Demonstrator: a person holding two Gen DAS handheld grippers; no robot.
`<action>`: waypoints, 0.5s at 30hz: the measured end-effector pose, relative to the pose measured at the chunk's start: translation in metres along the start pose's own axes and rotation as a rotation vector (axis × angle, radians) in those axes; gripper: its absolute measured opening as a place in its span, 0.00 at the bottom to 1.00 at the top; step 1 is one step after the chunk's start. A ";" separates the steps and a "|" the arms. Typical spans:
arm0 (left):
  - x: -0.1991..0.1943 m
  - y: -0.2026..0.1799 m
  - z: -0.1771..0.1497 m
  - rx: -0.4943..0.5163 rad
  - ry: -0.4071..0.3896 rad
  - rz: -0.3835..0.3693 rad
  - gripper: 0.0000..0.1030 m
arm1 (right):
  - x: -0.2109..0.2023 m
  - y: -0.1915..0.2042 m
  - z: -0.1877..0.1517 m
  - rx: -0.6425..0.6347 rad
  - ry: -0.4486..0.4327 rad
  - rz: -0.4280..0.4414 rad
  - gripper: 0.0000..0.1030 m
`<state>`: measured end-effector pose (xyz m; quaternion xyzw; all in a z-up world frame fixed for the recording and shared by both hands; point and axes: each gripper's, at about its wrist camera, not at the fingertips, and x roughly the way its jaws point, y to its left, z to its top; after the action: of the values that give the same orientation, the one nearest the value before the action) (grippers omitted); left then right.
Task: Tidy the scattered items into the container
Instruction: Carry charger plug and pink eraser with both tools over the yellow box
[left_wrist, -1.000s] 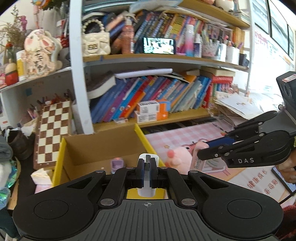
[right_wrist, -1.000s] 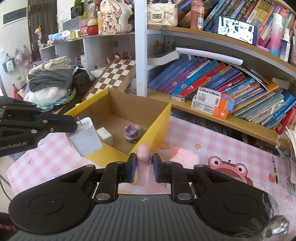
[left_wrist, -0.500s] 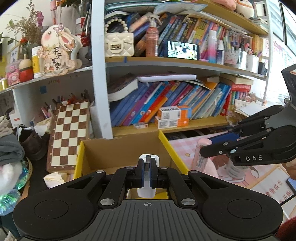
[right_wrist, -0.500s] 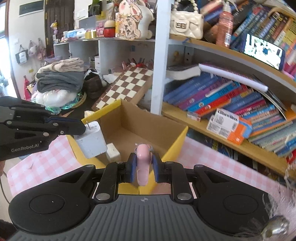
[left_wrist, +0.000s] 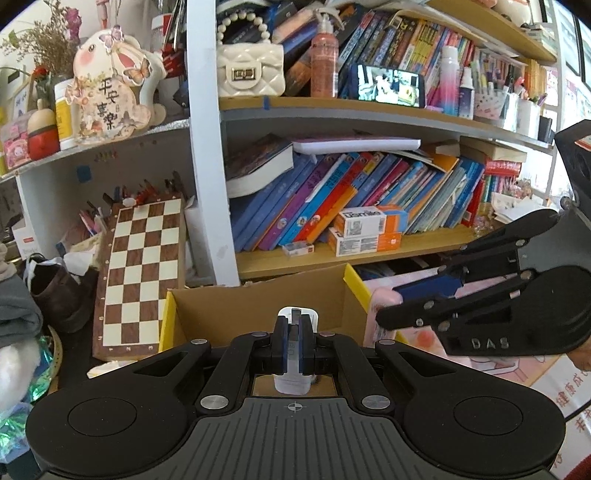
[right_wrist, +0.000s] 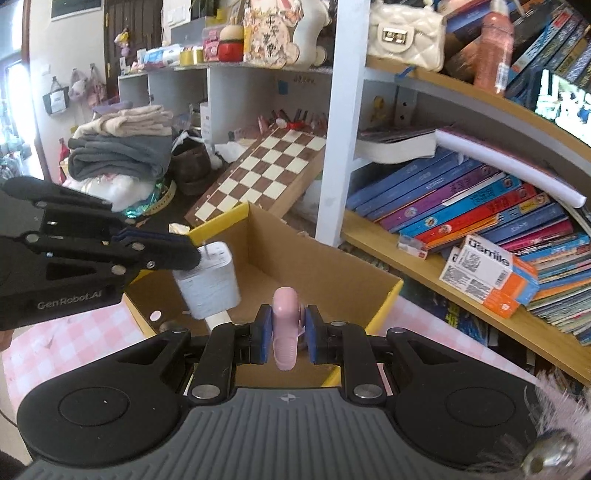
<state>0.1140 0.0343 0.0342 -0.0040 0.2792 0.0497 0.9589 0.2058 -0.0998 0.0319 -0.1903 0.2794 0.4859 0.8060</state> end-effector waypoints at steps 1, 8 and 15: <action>0.004 0.002 0.000 -0.001 0.005 0.000 0.03 | 0.004 0.000 0.000 -0.001 0.005 0.003 0.17; 0.030 0.015 -0.003 0.008 0.059 0.007 0.03 | 0.027 -0.002 0.002 -0.016 0.035 0.024 0.17; 0.056 0.030 -0.001 0.025 0.111 0.013 0.03 | 0.057 -0.002 0.003 -0.043 0.080 0.050 0.17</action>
<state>0.1574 0.0697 0.0042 0.0069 0.3324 0.0521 0.9417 0.2297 -0.0603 -0.0018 -0.2196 0.3058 0.5039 0.7774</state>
